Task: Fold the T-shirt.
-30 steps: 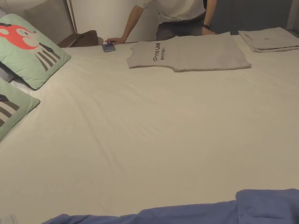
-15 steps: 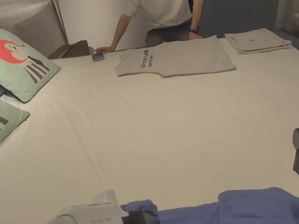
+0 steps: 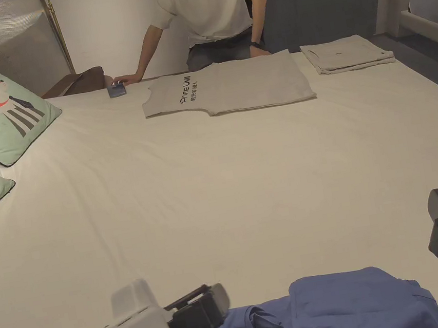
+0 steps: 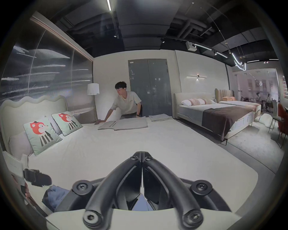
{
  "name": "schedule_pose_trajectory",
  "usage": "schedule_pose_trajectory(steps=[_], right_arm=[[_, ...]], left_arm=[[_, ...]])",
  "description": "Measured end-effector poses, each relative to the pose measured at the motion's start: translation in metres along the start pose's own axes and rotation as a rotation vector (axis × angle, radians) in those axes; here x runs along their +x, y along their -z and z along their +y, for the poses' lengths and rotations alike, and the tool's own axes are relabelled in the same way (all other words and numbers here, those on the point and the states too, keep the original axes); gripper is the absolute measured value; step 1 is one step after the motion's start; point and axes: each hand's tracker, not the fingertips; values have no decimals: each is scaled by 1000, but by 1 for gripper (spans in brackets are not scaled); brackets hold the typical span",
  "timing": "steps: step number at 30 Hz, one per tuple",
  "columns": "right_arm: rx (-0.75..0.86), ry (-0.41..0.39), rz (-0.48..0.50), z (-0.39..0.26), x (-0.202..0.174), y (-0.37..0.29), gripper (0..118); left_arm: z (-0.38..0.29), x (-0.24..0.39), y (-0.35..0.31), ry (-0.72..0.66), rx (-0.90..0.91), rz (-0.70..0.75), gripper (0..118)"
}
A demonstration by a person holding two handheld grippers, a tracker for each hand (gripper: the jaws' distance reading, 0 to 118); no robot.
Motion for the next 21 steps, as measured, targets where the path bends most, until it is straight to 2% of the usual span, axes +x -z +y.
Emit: schedule_pose_trajectory(steps=[1, 3, 4, 6, 9, 14, 17, 19, 21], right_arm=[[-1, 3, 2, -1, 1, 0, 0], [-5, 10, 5, -3, 2, 0, 0], [-8, 15, 8, -4, 3, 1, 0], [-11, 21, 12, -6, 3, 1, 0], [-14, 26, 13, -7, 5, -1, 0], [-17, 32, 4, -8, 12, -5, 0], [-14, 34, -8, -7, 16, -9, 0], [-12, 32, -16, -6, 19, -11, 0], [-12, 33, -24, -6, 22, -11, 0]], left_arm=[[-3, -1, -5, 48, 48, 67, 85], [-17, 6, -4, 146, 63, 210, 19], [-25, 7, 1, 199, 46, 268, 1], [-40, 9, 8, 244, -9, 280, 1], [-65, 20, 18, 242, -55, 225, 1], [-104, 57, 46, 357, -160, 135, 1], [-111, 88, 50, 399, -145, 124, 1], [-112, 97, 55, 380, -174, 40, 1], [-113, 101, 61, 397, -183, 30, 1]])
